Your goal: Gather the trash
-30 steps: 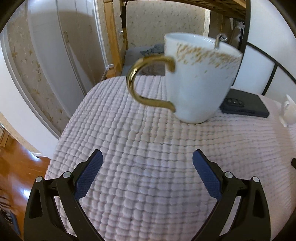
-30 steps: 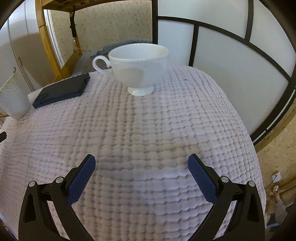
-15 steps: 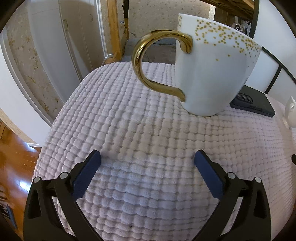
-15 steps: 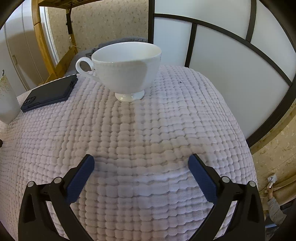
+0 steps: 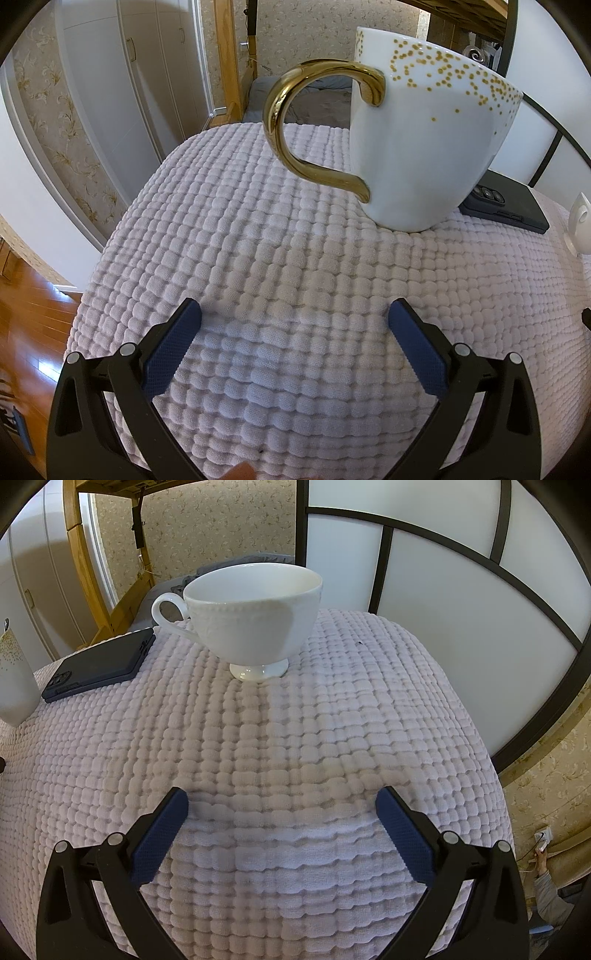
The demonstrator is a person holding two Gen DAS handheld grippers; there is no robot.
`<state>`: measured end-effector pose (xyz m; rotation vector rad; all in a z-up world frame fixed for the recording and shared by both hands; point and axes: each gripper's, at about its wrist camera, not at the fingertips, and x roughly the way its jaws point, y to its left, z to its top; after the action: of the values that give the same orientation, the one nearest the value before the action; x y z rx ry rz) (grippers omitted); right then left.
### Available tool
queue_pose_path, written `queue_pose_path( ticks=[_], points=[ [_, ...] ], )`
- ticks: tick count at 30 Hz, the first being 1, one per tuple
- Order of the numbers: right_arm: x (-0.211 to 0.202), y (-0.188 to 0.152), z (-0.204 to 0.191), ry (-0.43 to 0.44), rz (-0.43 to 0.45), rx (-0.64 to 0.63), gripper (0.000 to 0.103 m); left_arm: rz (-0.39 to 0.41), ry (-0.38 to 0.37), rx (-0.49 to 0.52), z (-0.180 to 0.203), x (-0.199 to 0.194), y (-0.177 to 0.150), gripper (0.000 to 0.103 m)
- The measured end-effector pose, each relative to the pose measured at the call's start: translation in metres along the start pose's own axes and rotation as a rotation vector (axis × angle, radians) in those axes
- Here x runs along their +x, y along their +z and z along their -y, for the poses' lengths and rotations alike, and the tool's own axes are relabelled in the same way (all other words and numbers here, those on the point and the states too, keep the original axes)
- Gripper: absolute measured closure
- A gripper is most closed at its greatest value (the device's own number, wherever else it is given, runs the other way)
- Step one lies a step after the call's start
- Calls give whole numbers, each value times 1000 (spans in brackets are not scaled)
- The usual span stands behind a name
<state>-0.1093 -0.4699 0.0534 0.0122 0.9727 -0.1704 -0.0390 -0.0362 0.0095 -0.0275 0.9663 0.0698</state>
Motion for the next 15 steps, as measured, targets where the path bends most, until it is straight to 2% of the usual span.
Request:
queue_pose_path(
  ticks=[15],
  points=[
    [0, 0, 0, 0, 0, 0, 4, 0, 0, 0, 0, 0, 0, 1]
  ],
)
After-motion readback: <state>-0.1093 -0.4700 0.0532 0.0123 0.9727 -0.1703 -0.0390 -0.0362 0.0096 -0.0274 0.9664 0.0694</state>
